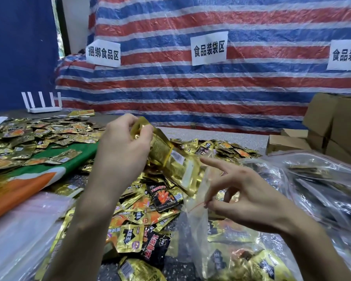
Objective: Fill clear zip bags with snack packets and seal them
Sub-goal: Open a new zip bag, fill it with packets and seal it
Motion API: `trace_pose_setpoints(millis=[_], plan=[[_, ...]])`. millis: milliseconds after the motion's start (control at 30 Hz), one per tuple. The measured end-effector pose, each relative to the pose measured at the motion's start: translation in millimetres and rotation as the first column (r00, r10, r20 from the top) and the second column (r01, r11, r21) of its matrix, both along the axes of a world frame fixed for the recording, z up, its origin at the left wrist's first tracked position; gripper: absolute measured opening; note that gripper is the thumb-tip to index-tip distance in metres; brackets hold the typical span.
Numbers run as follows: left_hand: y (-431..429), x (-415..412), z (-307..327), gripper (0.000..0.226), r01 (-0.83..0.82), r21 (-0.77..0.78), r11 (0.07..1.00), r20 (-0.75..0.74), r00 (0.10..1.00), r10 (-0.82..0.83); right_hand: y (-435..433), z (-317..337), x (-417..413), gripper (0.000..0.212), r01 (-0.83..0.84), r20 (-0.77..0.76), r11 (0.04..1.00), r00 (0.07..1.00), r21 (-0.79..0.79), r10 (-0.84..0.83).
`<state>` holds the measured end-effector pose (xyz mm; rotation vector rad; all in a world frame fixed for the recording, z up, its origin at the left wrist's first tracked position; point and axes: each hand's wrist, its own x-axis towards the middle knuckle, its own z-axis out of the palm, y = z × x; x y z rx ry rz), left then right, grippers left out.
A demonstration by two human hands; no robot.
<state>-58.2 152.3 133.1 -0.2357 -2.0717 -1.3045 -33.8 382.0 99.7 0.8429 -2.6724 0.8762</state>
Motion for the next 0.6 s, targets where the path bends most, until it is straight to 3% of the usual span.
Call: trace_pose_setpoints(millis=[167, 300, 400, 500, 600], plan=[[22.0, -3.1, -10.7, 0.02, 0.007, -0.172, 0.985, 0.037, 0.999, 0.0, -6.3, -3.0, 1.8, 0.008, -0.038, -0.03, 0.998, 0.999, 0.054, 0.04], [34.9, -6.1, -21.8, 0.027, 0.025, -0.309, 0.951, 0.11, 0.994, 0.01, -14.8, -1.9, 2.7, 0.008, -0.068, -0.095, 0.997, 0.993, -0.042, 0.063], [41.5, -8.9, -26.5, 0.028, 0.14, -0.261, 0.955, 0.169, 0.981, -0.097, -16.4, -1.2, 0.9, 0.01, -0.005, -0.191, 0.993, 0.981, -0.116, -0.017], [39.9, -11.4, -26.1, 0.02, 0.299, -0.089, 0.95, 0.27, 0.925, -0.266, -13.9, -0.7, 1.0, 0.012, 0.035, -0.228, 0.984, 0.971, -0.172, -0.074], [34.8, -13.9, -23.8, 0.046, 0.31, -0.015, 0.951, 0.325, 0.901, -0.288, -14.6, -0.7, 1.9, 0.009, 0.026, -0.231, 0.974, 0.97, -0.227, -0.08]])
